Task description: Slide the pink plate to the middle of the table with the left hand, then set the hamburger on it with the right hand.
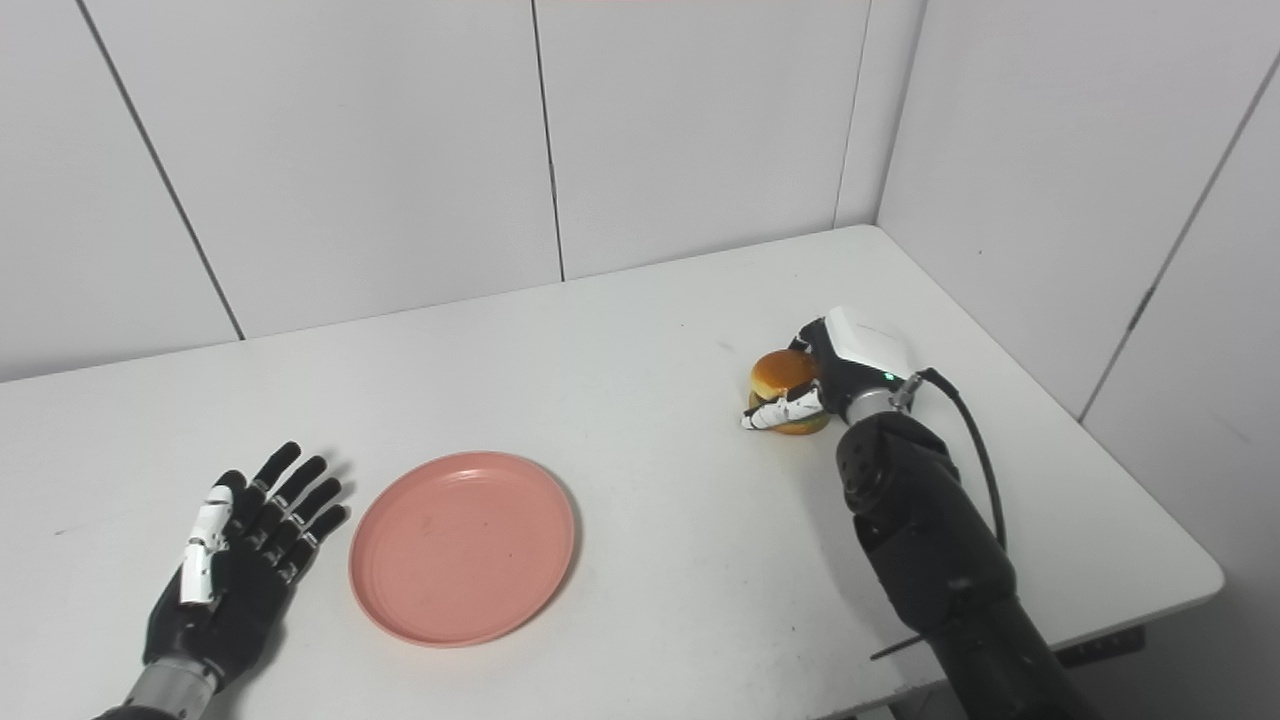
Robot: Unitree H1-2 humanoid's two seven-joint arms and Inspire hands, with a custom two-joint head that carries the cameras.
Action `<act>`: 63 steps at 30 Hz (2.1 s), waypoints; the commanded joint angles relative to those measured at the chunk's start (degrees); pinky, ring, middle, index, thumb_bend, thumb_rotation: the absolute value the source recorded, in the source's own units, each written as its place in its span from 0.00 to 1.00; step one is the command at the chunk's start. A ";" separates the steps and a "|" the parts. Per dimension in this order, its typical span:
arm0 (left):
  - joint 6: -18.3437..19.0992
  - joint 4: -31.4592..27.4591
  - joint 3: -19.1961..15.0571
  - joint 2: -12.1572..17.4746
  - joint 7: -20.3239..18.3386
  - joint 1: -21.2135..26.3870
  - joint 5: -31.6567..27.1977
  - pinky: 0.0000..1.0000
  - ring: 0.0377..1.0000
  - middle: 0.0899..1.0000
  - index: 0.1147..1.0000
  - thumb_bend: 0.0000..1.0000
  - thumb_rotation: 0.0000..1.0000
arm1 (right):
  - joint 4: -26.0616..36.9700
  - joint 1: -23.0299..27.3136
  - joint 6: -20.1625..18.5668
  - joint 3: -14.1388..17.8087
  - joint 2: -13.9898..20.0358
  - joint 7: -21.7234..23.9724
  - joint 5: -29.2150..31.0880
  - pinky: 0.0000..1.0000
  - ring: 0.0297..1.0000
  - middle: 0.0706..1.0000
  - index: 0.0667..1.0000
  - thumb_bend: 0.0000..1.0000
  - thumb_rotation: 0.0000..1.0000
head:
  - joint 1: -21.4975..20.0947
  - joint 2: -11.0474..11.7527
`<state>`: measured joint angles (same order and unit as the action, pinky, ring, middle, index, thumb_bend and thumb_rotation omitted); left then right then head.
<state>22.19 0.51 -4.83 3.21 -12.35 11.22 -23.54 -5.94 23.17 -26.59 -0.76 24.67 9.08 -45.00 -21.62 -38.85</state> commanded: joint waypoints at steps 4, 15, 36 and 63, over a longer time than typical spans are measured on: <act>1.11 -0.97 0.64 -0.61 1.20 0.46 0.70 0.90 0.90 0.90 0.88 0.32 1.00 | 9.55 1.22 -0.30 1.30 0.04 0.85 -0.51 0.32 0.37 0.42 0.46 0.52 0.21 | 1.43 0.07; 1.22 -2.58 2.43 -2.41 3.02 0.17 2.10 0.91 0.91 0.91 0.89 0.31 1.00 | 20.12 2.52 0.16 -3.90 -1.81 3.66 0.43 0.26 0.30 0.34 0.40 0.52 0.15 | 6.32 -0.34; 1.22 -3.34 4.35 -7.49 7.21 0.88 5.72 0.87 0.87 0.87 0.86 0.33 1.00 | 19.96 6.30 2.14 -16.90 -13.55 6.55 -2.16 0.24 0.31 0.36 0.44 0.55 0.13 | 19.12 -2.25; 3.06 -4.39 4.50 -8.28 8.02 1.29 6.65 0.88 0.87 0.88 0.86 0.33 1.00 | 12.11 3.02 5.44 -26.30 -17.98 6.24 -2.92 0.23 0.29 0.35 0.49 0.56 0.13 | 19.83 -3.61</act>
<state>24.20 -2.70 -0.57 -4.81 -4.41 10.95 -16.89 5.00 24.46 -22.36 -27.10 7.05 15.89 -47.20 -1.76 -42.36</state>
